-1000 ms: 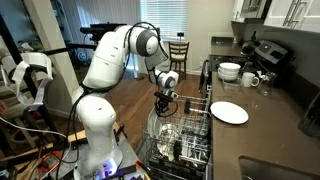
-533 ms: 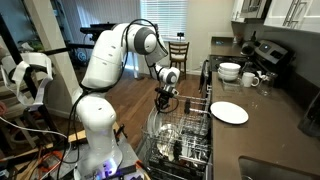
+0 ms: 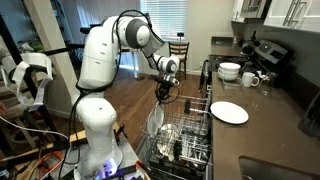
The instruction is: Pick up the plate from the kitchen plates holder and put it on top of the other plate on the shelf
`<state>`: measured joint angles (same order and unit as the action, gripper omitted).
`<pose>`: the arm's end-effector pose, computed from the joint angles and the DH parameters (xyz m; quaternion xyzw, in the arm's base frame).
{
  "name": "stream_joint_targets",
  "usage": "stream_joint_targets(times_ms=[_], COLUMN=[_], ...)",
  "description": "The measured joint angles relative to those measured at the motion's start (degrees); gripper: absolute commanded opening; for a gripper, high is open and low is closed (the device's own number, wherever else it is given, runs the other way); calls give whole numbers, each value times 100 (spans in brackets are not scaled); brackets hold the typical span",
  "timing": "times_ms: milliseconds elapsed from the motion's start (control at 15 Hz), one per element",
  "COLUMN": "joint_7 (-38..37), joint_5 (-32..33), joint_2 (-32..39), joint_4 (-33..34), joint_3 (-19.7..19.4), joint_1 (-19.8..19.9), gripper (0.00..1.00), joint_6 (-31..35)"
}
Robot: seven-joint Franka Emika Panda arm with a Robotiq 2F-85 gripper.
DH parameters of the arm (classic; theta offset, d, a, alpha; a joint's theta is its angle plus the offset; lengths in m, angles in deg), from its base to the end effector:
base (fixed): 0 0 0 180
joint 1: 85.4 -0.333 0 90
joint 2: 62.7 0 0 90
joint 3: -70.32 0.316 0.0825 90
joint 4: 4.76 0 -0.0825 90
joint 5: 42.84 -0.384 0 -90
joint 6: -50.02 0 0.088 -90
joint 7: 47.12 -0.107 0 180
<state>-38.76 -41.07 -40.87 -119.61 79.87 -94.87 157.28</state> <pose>0.5135 0.1739 0.2391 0.9378 0.2390 -0.2517 0.0052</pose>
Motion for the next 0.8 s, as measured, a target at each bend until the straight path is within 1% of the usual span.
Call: stream_joint_targets(times_ms=[200,600,667,733,800], joint_7=[-587,-1726,-1868,-1914,-1914], joint_5=[618,1926,2092,2128,2081], joint_2=[-206,-230,-229,-228,-228], joint_4=[-3,-48,-67,-88,-107], joint_3=[-7,-8,-8,3,19], joint_1=[-286,-871,-939,-972,-970], gripper=[2,2,2,7,7], joint_6=[0,4,8,15,36])
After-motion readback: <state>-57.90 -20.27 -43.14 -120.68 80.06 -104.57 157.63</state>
